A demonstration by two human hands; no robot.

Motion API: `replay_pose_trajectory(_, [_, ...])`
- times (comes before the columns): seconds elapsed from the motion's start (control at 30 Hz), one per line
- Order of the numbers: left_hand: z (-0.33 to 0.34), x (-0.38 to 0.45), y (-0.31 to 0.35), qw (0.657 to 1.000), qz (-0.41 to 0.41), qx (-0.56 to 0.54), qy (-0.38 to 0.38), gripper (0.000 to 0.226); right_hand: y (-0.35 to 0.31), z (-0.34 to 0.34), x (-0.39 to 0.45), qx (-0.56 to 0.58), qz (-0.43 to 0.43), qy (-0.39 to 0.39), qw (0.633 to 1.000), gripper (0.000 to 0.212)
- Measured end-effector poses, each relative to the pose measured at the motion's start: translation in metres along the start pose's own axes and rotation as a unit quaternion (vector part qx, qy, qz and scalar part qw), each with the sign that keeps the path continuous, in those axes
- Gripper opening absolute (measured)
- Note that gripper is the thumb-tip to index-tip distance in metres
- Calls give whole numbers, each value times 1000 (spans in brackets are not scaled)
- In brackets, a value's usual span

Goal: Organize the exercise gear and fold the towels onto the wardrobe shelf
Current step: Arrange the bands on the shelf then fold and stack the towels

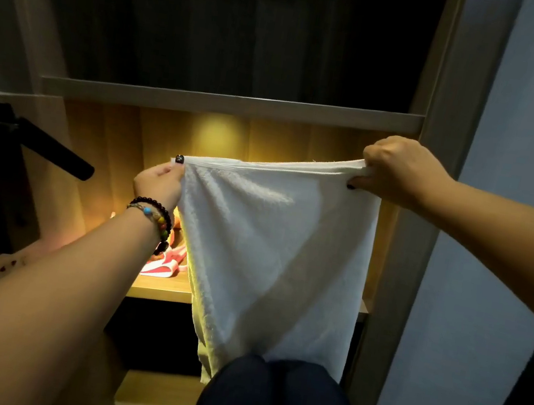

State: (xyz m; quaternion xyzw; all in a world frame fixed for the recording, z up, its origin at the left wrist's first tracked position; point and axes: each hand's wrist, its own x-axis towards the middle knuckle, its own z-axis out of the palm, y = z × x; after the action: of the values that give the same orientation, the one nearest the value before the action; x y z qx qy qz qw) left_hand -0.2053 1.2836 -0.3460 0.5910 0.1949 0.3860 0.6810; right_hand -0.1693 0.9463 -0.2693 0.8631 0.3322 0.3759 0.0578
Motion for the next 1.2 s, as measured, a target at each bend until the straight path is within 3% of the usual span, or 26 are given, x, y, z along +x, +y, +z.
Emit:
replay_pose_trajectory(0.07, [-1, -7, 18, 1000, 25, -7, -2, 7, 1, -15, 0, -1, 6, 14, 1000, 39])
replay_pose_trajectory(0.27, [-8, -32, 68, 996, 89, -16, -21, 20, 6, -67, -3, 8, -2, 54, 999, 36])
replay_pose_trajectory(0.4, [-16, -56, 96, 991, 126, -36, -31, 17, 10, -101, -14, 20, 1, 74, 997, 35])
replay_pose_trajectory(0.53, [-27, -88, 130, 982, 173, -54, -44, 6, 15, -139, -28, 23, 13, 144, 989, 35])
replay_pose_trajectory(0.63, [-42, -115, 159, 971, 222, -73, -58, 23, 15, -175, -45, 48, 14, 200, 978, 35])
replay_pose_trajectory(0.77, [-69, -154, 193, 954, 266, -106, -93, 30, 12, -221, -73, 114, 11, 262, 958, 33])
replay_pose_trajectory(0.87, [-88, -183, 210, 936, 291, -146, -134, 31, 14, -239, -96, 199, 15, 292, 935, 45])
replay_pose_trajectory(1.0, [-102, -208, 211, 921, 311, -165, -166, 24, 3, -235, -124, 357, 58, 317, 876, 33])
replay_pose_trajectory(1.2, [-95, -188, 132, 949, 224, -124, -185, 26, -21, -158, -142, 506, 172, 257, 805, 34])
